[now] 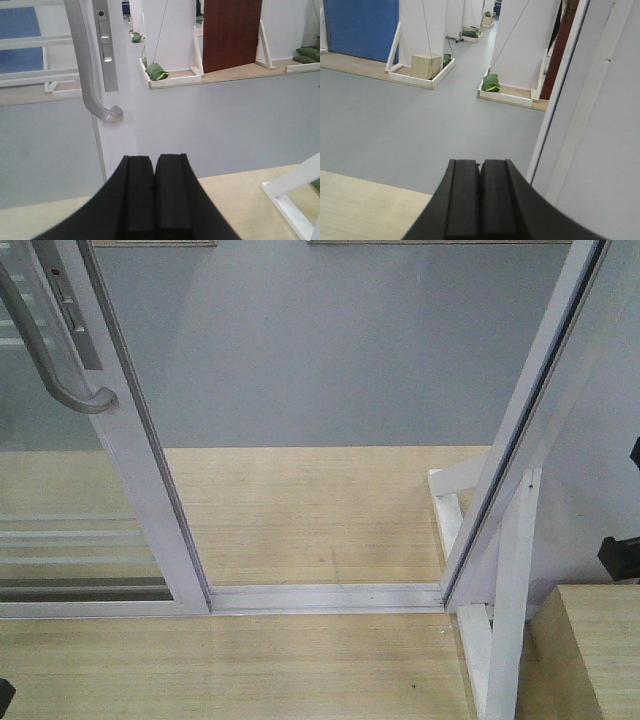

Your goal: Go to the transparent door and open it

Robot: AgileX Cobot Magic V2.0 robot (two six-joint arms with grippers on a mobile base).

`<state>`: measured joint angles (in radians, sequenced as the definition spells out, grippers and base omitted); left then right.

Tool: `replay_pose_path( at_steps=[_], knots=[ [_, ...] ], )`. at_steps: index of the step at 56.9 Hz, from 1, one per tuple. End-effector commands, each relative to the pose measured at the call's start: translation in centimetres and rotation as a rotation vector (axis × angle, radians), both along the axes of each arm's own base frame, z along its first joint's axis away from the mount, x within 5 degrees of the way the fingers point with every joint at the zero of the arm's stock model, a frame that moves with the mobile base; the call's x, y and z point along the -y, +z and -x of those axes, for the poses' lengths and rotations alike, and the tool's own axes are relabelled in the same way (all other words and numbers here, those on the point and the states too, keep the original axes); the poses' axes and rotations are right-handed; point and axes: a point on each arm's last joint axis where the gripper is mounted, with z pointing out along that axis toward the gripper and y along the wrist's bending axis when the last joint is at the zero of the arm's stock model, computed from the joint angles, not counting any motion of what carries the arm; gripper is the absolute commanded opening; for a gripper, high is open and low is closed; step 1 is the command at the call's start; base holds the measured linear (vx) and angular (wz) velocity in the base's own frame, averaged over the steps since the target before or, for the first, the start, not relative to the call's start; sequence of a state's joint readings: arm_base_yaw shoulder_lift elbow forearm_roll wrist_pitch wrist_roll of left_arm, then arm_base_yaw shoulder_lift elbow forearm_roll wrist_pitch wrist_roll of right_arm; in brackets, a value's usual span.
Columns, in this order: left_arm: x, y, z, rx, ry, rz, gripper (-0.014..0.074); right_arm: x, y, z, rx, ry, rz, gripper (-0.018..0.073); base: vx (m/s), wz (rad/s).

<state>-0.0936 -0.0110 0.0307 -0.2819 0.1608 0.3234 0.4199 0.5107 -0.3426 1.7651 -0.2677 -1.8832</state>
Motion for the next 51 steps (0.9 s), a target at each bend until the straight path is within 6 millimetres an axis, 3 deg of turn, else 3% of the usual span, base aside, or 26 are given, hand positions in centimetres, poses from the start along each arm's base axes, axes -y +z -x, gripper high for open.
replay_pose_path(
  at_steps=[1, 13, 21, 26, 31, 39, 51],
  knots=[
    [-0.2, 0.2, 0.0, 0.075, 0.025, 0.012, -0.0003, -0.1, 1.0, -0.1, 0.03, 0.01, -0.005, -0.0005, 0.0, 0.0],
    [-0.2, 0.2, 0.0, 0.075, 0.025, 0.012, -0.0003, -0.3, 1.2, 0.0, 0.043, 0.034, -0.009, -0.0005, 0.0, 0.0],
    [-0.2, 0.2, 0.0, 0.075, 0.025, 0.012, -0.0003, -1.6, 1.9, 0.3, 0.159, 0.195, 0.144, -0.0005, 0.0, 0.0],
    [-0.2, 0.2, 0.0, 0.075, 0.025, 0.012, -0.0003, -2.3, 1.9, 0.6, 0.116, 0.269, 0.072, -0.0005, 0.0, 0.0],
    [-0.2, 0.2, 0.0, 0.075, 0.025, 0.012, -0.0003, -2.3, 0.8, 0.7, -0.036, 0.274, 0.006, -0.0005, 0.0, 0.0],
    [-0.2, 0.2, 0.0, 0.075, 0.025, 0.012, -0.0003, -1.1, -2.1, 1.0, -0.27, 0.125, -0.063, -0.0005, 0.0, 0.0],
    [-0.2, 0.2, 0.0, 0.075, 0.025, 0.012, -0.0003, -0.6, -6.0, 2.9, -0.076, 0.18, -0.084, -0.0005, 0.0, 0.0]
  ],
)
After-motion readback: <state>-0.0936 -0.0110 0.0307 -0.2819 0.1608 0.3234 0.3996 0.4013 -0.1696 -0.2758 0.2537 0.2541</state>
